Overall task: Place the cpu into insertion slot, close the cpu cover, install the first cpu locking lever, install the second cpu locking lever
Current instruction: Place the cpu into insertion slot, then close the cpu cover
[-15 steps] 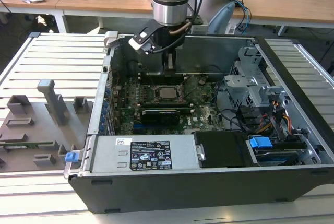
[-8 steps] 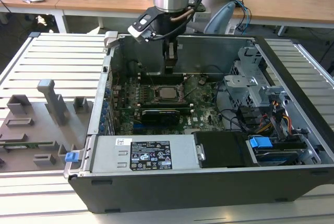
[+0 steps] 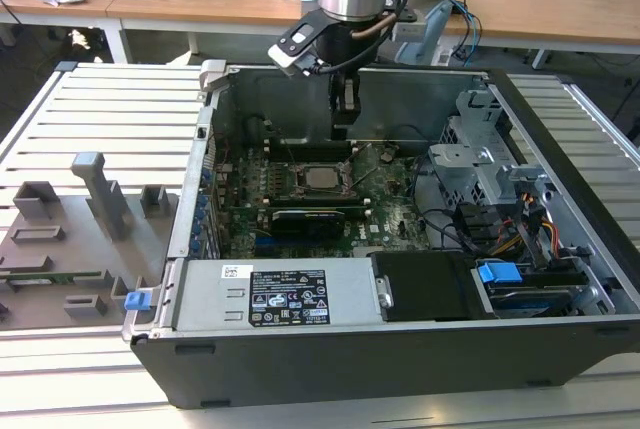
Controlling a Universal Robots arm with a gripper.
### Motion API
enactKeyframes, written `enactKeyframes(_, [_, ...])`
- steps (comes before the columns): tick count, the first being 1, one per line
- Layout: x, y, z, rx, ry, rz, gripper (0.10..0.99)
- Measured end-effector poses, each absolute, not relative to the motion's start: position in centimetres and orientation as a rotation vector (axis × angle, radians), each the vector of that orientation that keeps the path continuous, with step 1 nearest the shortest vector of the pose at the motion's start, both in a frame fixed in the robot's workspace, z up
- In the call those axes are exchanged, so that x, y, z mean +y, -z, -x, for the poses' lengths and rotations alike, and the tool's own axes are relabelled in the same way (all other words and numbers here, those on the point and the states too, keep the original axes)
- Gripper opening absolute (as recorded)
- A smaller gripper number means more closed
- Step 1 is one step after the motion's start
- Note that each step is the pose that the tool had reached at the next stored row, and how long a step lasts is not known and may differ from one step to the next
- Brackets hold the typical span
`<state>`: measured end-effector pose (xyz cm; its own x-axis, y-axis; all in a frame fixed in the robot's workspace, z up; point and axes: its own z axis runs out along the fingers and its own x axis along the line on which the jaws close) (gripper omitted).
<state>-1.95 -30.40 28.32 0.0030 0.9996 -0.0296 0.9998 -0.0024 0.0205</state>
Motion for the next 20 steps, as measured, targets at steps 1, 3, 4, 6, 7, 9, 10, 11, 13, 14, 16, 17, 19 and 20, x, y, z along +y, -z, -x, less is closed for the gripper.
enactKeyframes(1, [-30.39,-28.33,1.94,2.193,0.01,-2.199,0.106])
enactKeyframes(3, [-30.39,-28.66,1.93,2.193,0.01,-2.2,0.106])
enactKeyframes(4, [-30.39,-28.99,1.93,2.193,0.01,-2.2,0.106])
enactKeyframes(6, [-30.39,-29.18,1.92,2.193,0.01,-2.2,0.106])
enactKeyframes(7, [-30.39,-29.19,1.92,2.193,0.01,-2.199,0.106])
enactKeyframes(9, [-30.39,-29.19,1.92,2.193,0.01,-2.199,0.106])
enactKeyframes(10, [-30.39,-29.19,1.92,2.193,0.01,-2.199,0.106])
enactKeyframes(11, [-30.39,-29.19,1.92,2.193,0.01,-2.199,0.106])
enactKeyframes(13, [-30.39,-29.19,1.92,2.193,0.01,-2.199,0.106])
enactKeyframes(14, [-30.39,-29.19,1.92,2.193,0.01,-2.199,0.106])
enactKeyframes(16, [-30.39,-29.19,1.92,2.193,0.011,-2.199,0.106])
enactKeyframes(17, [-30.38,-29.19,1.88,2.193,0.011,-2.199,0.106])
enactKeyframes(19, [-30.38,-29.19,1.76,2.193,0.012,-2.199,0.106])
enactKeyframes(20, [-30.37,-29.18,1.56,2.192,0.013,-2.198,0.106])
